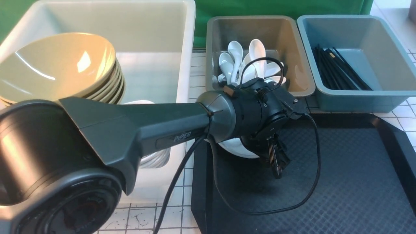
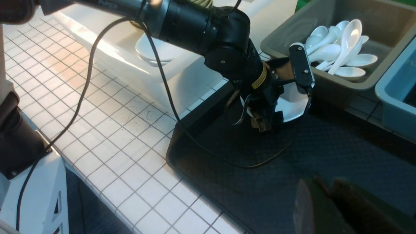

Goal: On white black table put chopsticks spoon bowls plates into blue grey white boxes.

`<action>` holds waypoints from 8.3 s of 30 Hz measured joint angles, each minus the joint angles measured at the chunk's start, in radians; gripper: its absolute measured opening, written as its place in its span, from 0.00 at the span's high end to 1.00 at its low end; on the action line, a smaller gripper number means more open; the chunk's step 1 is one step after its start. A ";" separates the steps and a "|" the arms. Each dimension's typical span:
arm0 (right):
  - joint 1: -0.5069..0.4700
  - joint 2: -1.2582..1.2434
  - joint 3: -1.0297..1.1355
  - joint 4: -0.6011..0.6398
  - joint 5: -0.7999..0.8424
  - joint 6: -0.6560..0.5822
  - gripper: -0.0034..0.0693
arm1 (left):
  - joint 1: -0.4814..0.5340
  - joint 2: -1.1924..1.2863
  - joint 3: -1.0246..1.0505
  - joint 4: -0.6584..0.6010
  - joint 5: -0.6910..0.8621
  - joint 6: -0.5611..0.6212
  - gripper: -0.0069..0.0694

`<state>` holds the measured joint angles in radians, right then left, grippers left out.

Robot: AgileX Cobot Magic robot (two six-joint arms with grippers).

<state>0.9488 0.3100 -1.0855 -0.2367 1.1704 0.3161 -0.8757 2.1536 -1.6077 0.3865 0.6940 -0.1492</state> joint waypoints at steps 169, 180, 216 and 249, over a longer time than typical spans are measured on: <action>-0.839 -0.320 1.094 0.315 -0.895 -0.477 0.89 | 0.108 -1.872 1.636 -0.246 -0.566 -0.492 0.91; -0.839 -0.320 1.094 0.315 -0.894 -0.477 0.89 | 0.719 -2.164 1.636 -0.654 -0.555 -0.025 0.91; -0.839 -0.320 1.094 0.315 -0.894 -0.477 0.87 | 0.839 -2.165 1.631 -0.474 -0.362 -0.318 0.91; -0.839 -0.320 1.094 0.315 -0.894 -0.477 0.83 | 0.839 -2.165 1.631 -0.471 -0.361 -0.318 0.91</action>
<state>0.1094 -0.0097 0.0081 0.0781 0.2769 -0.1613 -0.0369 -0.0109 0.0232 -0.0844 0.3331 -0.4676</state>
